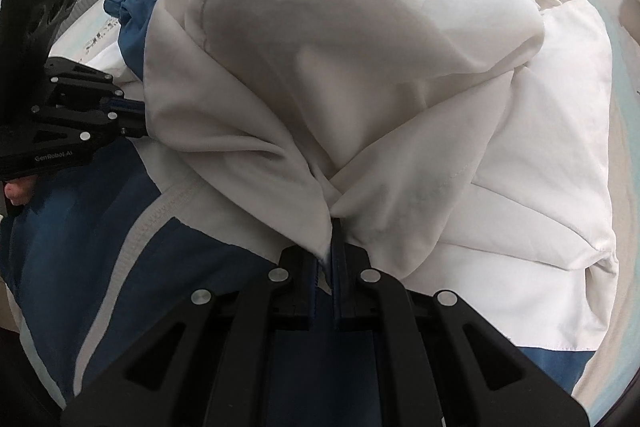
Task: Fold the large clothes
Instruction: 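Lay the white hood onto the sleeves and open both tools, then move both open tools to the blue jacket hem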
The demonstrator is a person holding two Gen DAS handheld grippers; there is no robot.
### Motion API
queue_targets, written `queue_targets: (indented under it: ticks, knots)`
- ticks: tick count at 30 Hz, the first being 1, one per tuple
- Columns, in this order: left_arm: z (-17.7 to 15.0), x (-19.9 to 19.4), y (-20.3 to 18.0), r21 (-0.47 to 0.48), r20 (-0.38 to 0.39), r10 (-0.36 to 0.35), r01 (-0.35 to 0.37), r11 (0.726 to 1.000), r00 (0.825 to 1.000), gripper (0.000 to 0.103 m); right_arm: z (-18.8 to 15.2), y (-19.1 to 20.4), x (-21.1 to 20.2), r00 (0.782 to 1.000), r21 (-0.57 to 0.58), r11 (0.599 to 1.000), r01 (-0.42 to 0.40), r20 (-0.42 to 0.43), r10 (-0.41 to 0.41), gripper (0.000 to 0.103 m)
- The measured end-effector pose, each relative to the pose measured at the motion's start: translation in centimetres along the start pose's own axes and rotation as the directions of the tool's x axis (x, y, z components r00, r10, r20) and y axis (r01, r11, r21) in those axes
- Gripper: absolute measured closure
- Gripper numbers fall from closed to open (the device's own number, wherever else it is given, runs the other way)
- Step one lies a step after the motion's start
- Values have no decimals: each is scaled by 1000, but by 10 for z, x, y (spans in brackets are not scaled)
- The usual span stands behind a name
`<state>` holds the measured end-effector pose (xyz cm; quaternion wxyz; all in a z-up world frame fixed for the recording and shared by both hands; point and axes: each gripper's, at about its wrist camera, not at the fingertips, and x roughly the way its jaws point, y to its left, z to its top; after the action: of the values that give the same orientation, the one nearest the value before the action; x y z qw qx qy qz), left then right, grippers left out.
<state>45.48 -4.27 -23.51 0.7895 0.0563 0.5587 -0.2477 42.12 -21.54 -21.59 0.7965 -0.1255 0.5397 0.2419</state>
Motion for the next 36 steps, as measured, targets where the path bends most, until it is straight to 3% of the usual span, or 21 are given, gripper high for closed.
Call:
queue_targets:
  ticks: [7,11,13,14,18,21,29,36]
  knots:
    - [0,0,-6,-6,-6,11,-11,1000,1000,99,13,7,8,999,-39,999,22,-27,-23,99]
    - [1,-7,-18,37,-7,66,-66,997,998,94,18,16,3,998,-43,997,62,-18,-63,95]
    - [0,-11,-24,44,-3,73,-73,996,997,83,17,22,1,997,-40,996,80,-10,-81,91]
    - [-2,-14,-26,38,-1,66,-66,997,998,72,17,25,-1,996,-37,995,92,-6,-92,87]
    - [-9,-30,-31,20,44,63,-64,998,997,42,14,30,-16,994,13,994,112,13,-113,57]
    - [-13,-42,-30,-1,65,82,-82,997,995,31,9,36,-28,989,61,988,141,30,-143,40]
    - [-38,-72,-16,-132,75,138,-127,983,988,27,-18,51,-58,981,159,972,175,50,-185,29]
    - [-67,-109,-38,-207,120,272,-244,947,955,18,-38,42,-74,979,220,960,173,68,-193,23]
